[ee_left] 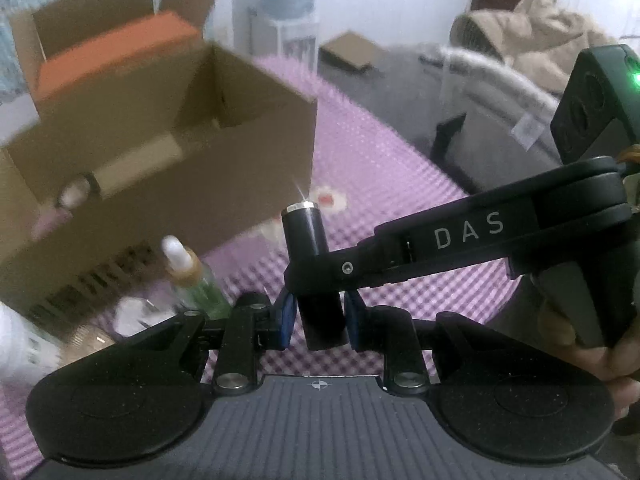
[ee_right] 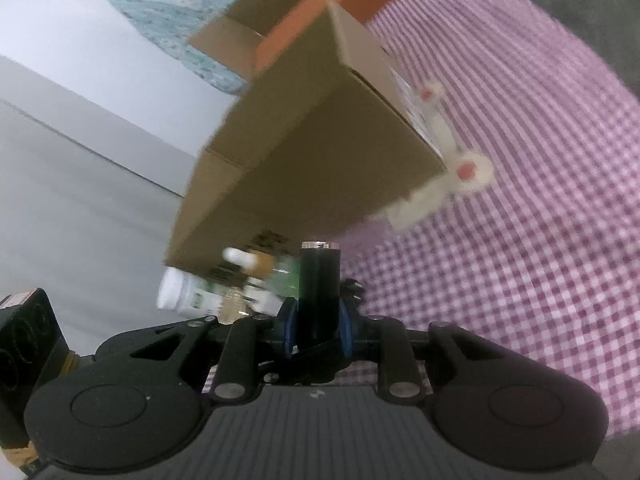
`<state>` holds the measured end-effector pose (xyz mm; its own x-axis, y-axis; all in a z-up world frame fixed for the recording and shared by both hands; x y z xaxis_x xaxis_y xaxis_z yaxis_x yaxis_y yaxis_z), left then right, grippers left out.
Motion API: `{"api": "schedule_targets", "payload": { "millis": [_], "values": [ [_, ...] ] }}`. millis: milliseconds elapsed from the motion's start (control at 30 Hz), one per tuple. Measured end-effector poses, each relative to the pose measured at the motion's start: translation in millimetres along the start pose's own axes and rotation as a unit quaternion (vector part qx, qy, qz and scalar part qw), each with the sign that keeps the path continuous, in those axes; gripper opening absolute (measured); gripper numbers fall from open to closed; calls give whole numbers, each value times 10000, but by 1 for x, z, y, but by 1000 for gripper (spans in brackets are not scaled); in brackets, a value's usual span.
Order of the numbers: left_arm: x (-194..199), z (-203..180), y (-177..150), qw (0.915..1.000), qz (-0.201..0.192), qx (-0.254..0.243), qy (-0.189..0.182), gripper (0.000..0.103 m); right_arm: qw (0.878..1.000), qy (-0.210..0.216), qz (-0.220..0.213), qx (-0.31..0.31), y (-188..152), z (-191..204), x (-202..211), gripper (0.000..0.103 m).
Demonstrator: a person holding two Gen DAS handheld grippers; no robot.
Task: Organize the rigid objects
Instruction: 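Lift the black cylinder with the right tool over the box, then lower the black cylinder into the box and open the right tool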
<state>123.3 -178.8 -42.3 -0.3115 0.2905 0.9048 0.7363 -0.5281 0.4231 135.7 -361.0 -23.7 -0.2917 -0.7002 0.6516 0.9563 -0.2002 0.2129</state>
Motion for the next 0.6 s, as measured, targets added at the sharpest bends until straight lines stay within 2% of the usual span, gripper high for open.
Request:
{"api": "schedule_targets", "payload": {
  "millis": [167, 300, 433, 600],
  "values": [
    [45, 12, 14, 9984, -504, 65, 234, 25, 9983, 60, -282, 506, 10, 44, 26, 24],
    [71, 36, 33, 9965, -694, 261, 388, 25, 9944, 81, -365, 992, 31, 85, 31, 24],
    [79, 69, 54, 9950, -663, 618, 410, 25, 9911, 161, -234, 1304, 66, 117, 18, 24],
    [60, 114, 75, 9932, -239, 1043, 455, 25, 9909, 176, 242, 1309, 117, 134, -25, 24]
  ]
}}
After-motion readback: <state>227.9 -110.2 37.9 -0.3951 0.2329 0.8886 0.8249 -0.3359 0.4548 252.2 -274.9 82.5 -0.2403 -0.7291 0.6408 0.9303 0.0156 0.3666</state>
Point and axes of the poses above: each gripper's, at about its wrist camera, not at the fingertips, and x roughly against the way its jaws point, z to its left, y to its top, the point moved 4 cm from there along -x, roughly the way its jaws point, and after that the axes turned 14 degrees about z, right-handed, at the moved point
